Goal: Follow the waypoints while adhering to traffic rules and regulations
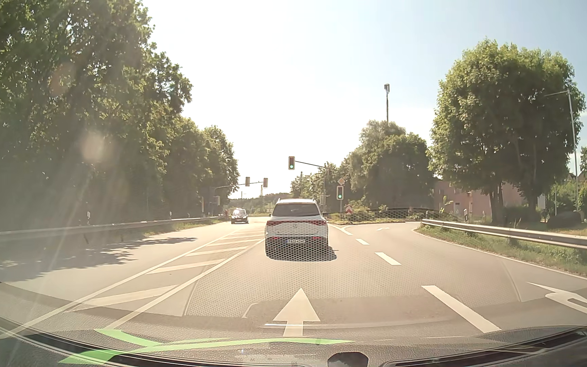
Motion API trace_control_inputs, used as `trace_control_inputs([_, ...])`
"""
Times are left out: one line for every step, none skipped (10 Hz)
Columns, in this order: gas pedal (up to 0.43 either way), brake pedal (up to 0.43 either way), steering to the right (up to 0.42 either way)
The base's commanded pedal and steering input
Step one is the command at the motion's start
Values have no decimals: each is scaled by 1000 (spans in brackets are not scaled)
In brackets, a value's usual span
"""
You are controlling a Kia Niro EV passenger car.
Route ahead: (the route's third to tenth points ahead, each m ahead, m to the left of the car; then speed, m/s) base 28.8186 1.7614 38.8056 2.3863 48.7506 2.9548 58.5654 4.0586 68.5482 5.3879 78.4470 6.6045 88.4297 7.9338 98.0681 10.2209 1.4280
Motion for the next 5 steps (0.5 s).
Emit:
trace_control_inputs([480,0,0])
trace_control_inputs([488,0,0])
trace_control_inputs([500,0,0])
trace_control_inputs([520,0,0])
trace_control_inputs([531,0,0])
